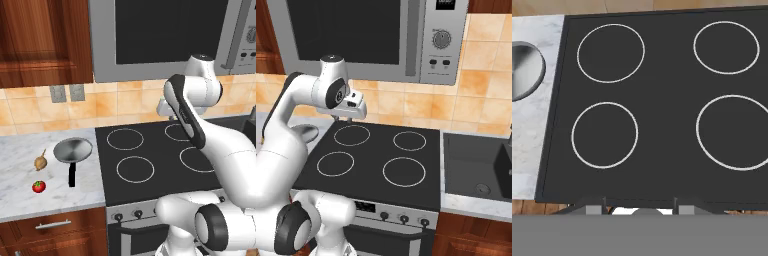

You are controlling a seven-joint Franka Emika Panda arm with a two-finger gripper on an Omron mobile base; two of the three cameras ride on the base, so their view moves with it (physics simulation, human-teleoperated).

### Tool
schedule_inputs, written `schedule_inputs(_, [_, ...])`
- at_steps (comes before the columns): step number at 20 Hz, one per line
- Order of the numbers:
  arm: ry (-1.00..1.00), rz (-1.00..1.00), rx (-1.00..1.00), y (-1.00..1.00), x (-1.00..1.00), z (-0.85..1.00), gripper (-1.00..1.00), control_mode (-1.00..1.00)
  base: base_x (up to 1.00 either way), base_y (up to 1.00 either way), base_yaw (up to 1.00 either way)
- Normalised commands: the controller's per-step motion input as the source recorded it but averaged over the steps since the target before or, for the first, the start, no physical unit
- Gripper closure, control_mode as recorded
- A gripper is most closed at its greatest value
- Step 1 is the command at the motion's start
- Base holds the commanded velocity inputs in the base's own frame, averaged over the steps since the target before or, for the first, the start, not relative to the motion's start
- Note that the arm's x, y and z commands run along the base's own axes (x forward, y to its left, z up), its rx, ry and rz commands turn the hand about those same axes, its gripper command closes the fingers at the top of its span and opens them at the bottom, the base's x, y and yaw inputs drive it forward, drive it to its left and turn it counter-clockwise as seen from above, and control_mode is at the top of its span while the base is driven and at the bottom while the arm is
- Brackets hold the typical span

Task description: Place the pan on the rear left burner on the stove. Then place the tomato and the onion in the pan and turn on the rear left burner.

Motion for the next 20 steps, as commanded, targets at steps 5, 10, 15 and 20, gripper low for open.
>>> schedule_inputs(5, [0.00, 0.00, -0.06, 0.11, -0.05, 0.00, -1.00, -1.00, 0.00, 0.00, 0.00])
schedule_inputs(10, [0.00, 0.00, -0.15, 0.31, -0.09, 0.00, -1.00, -1.00, 0.00, 0.00, 0.00])
schedule_inputs(15, [0.00, 0.00, -0.14, 0.46, -0.08, 0.00, -1.00, -1.00, 0.00, 0.00, 0.00])
schedule_inputs(20, [0.00, 0.00, -0.04, 0.40, -0.02, -0.04, -1.00, -1.00, 0.00, 0.00, 0.00])
